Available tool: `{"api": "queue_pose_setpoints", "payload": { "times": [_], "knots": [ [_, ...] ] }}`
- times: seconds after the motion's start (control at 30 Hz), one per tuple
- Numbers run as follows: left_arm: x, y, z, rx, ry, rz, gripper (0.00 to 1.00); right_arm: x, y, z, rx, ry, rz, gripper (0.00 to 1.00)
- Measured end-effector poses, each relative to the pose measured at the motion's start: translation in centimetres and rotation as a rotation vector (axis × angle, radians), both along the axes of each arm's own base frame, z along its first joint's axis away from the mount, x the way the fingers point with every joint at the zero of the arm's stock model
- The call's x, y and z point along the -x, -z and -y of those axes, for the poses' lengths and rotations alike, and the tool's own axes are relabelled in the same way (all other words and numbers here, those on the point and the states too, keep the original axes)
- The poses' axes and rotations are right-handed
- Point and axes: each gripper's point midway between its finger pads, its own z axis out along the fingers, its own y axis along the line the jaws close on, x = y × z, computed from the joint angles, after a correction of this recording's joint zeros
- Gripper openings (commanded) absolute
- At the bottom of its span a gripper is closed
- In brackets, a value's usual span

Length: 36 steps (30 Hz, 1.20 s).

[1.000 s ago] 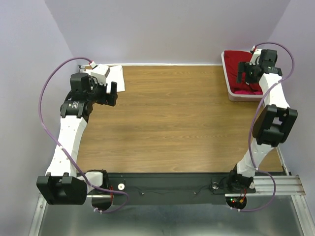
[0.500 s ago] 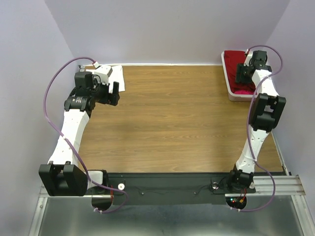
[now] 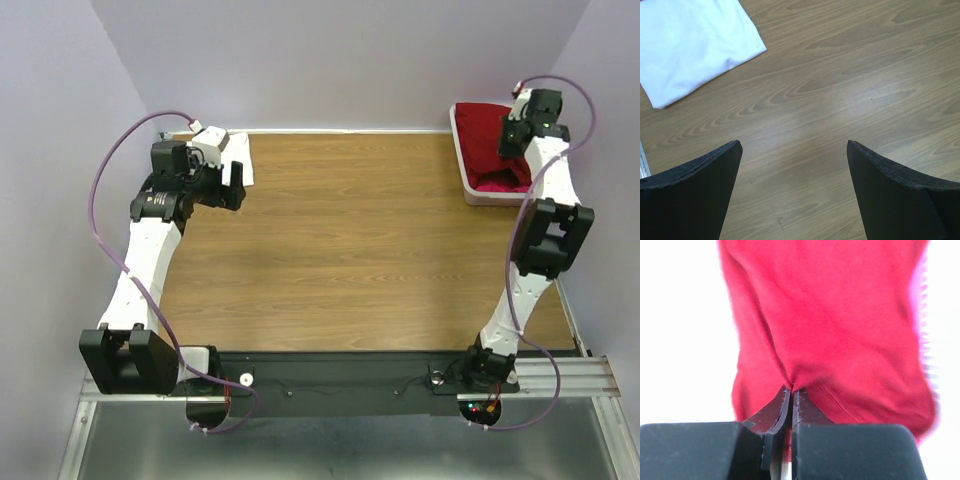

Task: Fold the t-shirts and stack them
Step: Grab the tshirt from the pile, then move the tshirt to the center of the board

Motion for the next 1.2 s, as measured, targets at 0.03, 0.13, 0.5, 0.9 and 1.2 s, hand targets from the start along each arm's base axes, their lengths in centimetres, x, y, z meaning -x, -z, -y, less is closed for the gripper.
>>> {"api": "queue_pose_setpoints", "payload": {
  "times": [0.03,0.13,0.5,0.9,1.2],
  "knots": [
    [0.0,-0.3,0.1,0.005,0.005,0.005,0.99,0.3,-1.8,-0.1,-0.001,-0.006,0.03,0.01],
    [-0.1,-0.9,0.5,0.019,0.019,0.018,0.99,1.3,-7.9,-0.6,0.009,-0.03,0.144,0.01],
    [-0.4,-3.6,1.2,0.061,0.04,0.065,0.98,7.5,-25.0,-9.8,-0.163,-0.38,0.506,0.01],
    [-0.1,-11.5,2.3,0.16,0.088,0.211,0.98,14.1,-32.2,-30.3,-0.469,-0.909,0.592,0.0],
    [1.3,-12.3,3.6,0.204,0.155,0.23,0.99,12.4,-19.4,-37.5,-0.588,-0.903,0.301,0.71]
  ]
}}
